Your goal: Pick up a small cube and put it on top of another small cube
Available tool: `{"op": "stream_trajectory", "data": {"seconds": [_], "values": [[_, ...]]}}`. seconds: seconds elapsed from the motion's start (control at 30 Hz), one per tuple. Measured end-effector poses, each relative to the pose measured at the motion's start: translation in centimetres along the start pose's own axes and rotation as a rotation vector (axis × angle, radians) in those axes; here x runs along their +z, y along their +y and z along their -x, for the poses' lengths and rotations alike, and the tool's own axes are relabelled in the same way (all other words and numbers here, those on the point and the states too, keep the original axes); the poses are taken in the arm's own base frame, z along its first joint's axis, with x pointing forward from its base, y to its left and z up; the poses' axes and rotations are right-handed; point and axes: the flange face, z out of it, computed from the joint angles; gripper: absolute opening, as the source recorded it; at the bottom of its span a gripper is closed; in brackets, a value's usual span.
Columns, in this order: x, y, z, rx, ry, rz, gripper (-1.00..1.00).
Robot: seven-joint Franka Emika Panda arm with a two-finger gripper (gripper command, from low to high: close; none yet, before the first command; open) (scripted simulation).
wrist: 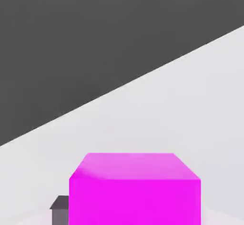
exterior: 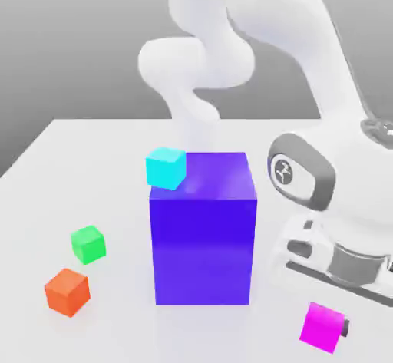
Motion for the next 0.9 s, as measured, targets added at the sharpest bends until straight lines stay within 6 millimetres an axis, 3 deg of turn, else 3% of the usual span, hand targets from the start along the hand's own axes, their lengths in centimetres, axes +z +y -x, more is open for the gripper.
{"op": "stream_trajectory", "data": {"seconds": [0.27, 0.5, 0.63, 0.9], "values": [[-0.2, 7.5, -13.3, -0.038, 0.033, 0.049, -1.00], [-0.6, 17.2, -22.5, -0.034, -0.002, 0.067, -1.00], [-0.7, 22.9, -25.3, -0.052, -0.035, 0.053, -1.00], [-0.4, 32.9, -26.1, -0.159, -0.101, -0.029, -1.00]]}}
